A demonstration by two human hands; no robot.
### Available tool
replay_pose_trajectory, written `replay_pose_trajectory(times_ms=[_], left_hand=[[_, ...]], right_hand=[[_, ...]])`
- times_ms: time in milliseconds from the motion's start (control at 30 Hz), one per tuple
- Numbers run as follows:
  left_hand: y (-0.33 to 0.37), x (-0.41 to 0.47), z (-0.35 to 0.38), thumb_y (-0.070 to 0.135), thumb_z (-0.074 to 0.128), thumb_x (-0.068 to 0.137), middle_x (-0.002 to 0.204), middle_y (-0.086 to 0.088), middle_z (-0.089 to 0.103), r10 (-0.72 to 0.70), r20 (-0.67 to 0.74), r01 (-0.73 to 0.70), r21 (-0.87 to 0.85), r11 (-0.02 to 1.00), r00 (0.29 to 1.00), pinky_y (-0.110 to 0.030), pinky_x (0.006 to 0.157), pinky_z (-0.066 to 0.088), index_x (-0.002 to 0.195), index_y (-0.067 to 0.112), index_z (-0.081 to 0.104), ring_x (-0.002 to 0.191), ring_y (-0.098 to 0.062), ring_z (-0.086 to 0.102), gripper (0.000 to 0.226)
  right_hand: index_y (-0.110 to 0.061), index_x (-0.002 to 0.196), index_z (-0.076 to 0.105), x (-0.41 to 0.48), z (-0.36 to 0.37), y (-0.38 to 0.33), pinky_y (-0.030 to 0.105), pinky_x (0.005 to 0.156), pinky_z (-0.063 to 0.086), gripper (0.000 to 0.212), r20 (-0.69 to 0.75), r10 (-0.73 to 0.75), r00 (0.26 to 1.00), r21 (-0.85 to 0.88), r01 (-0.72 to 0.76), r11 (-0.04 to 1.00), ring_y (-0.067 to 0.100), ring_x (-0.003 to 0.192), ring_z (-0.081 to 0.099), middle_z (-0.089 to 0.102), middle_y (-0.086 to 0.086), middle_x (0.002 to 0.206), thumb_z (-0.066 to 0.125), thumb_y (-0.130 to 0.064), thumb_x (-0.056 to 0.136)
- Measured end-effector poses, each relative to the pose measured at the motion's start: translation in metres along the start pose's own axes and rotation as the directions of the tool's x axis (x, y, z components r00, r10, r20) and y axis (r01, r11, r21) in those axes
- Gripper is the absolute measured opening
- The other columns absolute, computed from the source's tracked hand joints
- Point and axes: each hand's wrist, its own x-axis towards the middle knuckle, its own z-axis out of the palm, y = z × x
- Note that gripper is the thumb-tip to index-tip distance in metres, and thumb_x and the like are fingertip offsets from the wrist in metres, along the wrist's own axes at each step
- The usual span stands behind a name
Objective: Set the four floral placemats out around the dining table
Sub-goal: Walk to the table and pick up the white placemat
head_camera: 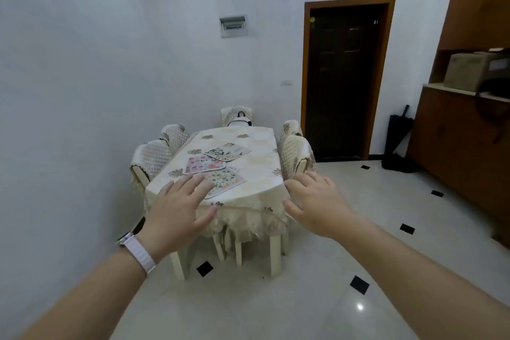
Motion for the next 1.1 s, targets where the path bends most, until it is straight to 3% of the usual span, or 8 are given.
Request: replay_pose_trajectory(times_ms=[133, 367, 667, 867, 1100], left_hand=[[0.015, 0.014, 0.033, 0.053, 0.035, 0.087, 0.142, -0.005, 0.053, 0.023, 0.022, -0.022, -0.049, 0.999, 1.000, -0.049, 0.107, 0.036, 0.130, 0.022, 0.059, 0.135, -0.027, 0.043, 0.058], [0.003, 0.063, 0.117, 0.060, 0.028, 0.087, 0.151, 0.003, 0.042, 0.010, 0.093, -0.001, -0.101, 0.995, 0.996, -0.040, 0.113, 0.024, 0.139, 0.030, 0.049, 0.143, -0.020, 0.029, 0.063], [-0.054, 0.205, 0.232, 0.057, 0.037, 0.088, 0.145, -0.003, 0.050, 0.071, 0.177, -0.039, -0.178, 0.983, 0.982, -0.047, 0.108, 0.035, 0.134, 0.027, 0.055, 0.137, -0.026, 0.039, 0.058], [-0.075, 0.315, 0.281, 0.061, 0.029, 0.088, 0.150, -0.001, 0.044, 0.108, 0.168, -0.064, -0.250, 0.966, 0.980, -0.047, 0.111, 0.030, 0.138, 0.028, 0.050, 0.140, -0.026, 0.034, 0.064], [-0.051, 0.401, 0.323, 0.056, 0.038, 0.088, 0.145, -0.005, 0.049, 0.211, 0.140, -0.166, -0.281, 0.945, 0.967, -0.051, 0.104, 0.039, 0.133, 0.025, 0.056, 0.135, -0.030, 0.043, 0.057]], right_hand=[[-0.026, 0.138, 0.046, 0.008, 0.020, 0.023, 0.036, 0.111, 0.023, 0.050, -0.018, -0.024, 1.000, -0.005, 0.024, 1.000, 0.016, 0.136, 0.031, 0.044, -0.006, 0.143, 0.032, -0.051, 0.097], [-0.027, 0.143, 0.040, 0.053, 0.082, 0.058, 0.036, 0.112, 0.023, 0.051, 0.037, 0.034, 0.999, 0.056, -0.036, 0.998, 0.018, 0.139, 0.029, 0.040, -0.003, 0.149, 0.034, -0.049, 0.097], [-0.028, 0.144, 0.037, 0.192, 0.147, 0.107, 0.037, 0.113, 0.025, 0.053, 0.185, 0.114, 0.976, 0.010, -0.118, 0.993, 0.018, 0.140, 0.025, 0.035, -0.005, 0.151, 0.035, -0.051, 0.097], [-0.031, 0.145, 0.035, 0.282, 0.153, 0.146, 0.038, 0.116, 0.020, 0.054, 0.167, 0.168, 0.972, -0.028, -0.166, 0.986, 0.019, 0.144, 0.022, 0.034, -0.004, 0.153, 0.036, -0.054, 0.096], [-0.027, 0.141, 0.043, 0.338, 0.172, 0.207, 0.034, 0.111, 0.027, 0.053, 0.130, 0.214, 0.968, -0.062, -0.208, 0.976, 0.018, 0.137, 0.033, 0.042, -0.003, 0.147, 0.039, -0.053, 0.095]])
